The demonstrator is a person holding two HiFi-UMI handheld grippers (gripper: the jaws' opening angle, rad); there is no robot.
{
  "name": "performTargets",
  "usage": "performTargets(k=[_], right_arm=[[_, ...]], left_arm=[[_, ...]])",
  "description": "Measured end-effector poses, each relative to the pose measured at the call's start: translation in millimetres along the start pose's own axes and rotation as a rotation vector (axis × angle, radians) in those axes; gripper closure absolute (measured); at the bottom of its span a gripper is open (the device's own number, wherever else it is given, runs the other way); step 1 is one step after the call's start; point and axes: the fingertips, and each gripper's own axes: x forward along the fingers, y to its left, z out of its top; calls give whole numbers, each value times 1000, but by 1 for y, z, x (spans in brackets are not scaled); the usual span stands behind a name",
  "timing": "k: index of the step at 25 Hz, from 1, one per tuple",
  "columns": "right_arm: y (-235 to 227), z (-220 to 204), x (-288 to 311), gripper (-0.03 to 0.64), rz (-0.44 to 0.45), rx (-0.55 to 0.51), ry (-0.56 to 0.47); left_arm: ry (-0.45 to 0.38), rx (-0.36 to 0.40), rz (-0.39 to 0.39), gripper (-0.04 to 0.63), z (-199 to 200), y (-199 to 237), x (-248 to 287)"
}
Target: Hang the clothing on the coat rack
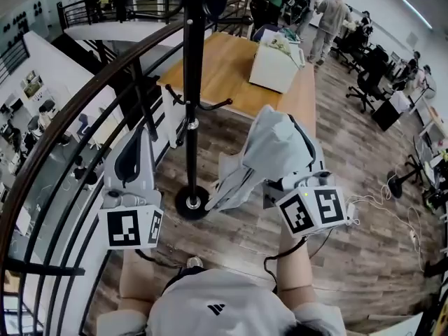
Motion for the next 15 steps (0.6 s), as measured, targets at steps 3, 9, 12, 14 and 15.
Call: performTargets(k=[3, 9, 12, 14, 15], right_arm=[[2, 8, 11, 614, -4, -6, 4], [-2, 3, 42, 614, -16, 14, 5], [-3, 12, 54, 614, -15, 14, -11], [-1, 24, 61, 614, 1, 2, -29], [1, 32, 65, 614, 14, -9, -38]], left_arm=[[-6, -19, -21, 588, -2, 5, 9], [-13, -44, -68, 588, -28, 16, 35], [-16, -55, -89, 588, -36, 19, 45], [-20, -59, -101, 588, -38, 20, 49], [-22, -60, -106, 588, -39, 19, 51]])
